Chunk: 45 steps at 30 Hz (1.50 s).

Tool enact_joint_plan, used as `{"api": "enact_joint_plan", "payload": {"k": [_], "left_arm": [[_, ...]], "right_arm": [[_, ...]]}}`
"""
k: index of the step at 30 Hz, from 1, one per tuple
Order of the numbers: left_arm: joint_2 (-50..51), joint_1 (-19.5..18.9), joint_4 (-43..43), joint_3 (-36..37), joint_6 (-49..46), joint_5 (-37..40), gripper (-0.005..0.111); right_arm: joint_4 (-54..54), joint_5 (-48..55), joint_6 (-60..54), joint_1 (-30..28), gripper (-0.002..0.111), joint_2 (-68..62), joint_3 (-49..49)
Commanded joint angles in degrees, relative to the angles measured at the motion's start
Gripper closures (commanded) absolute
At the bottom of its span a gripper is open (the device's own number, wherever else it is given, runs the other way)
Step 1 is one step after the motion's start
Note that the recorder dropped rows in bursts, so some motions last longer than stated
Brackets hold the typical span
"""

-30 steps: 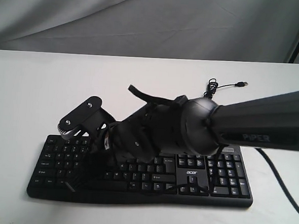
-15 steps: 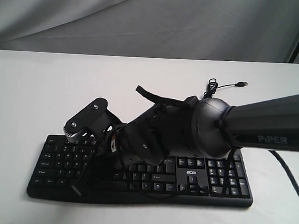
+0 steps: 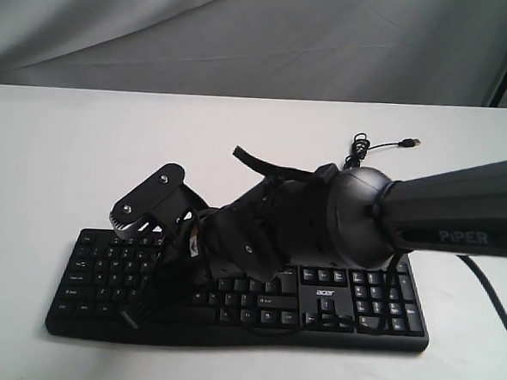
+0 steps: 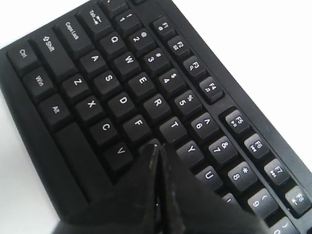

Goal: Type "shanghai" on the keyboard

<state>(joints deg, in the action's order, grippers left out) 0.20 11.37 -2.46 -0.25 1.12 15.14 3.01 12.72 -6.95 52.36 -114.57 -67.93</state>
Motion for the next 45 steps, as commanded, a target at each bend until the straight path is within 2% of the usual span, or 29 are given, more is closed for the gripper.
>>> {"api": "enact_joint_plan", "payload": {"k": [1,45], "left_arm": [[-0.2,0.23,-0.04,0.25,0.16,-0.28,0.107],[-0.2,0.23,-0.04,0.25,0.16,-0.28,0.107]], "right_arm": [[-0.52,-2.69,-0.19,-0.43,0.108,0.21,1.83],[-0.52,-5.95,-0.29,-1.5,0.108,-2.86,1.83]]}}
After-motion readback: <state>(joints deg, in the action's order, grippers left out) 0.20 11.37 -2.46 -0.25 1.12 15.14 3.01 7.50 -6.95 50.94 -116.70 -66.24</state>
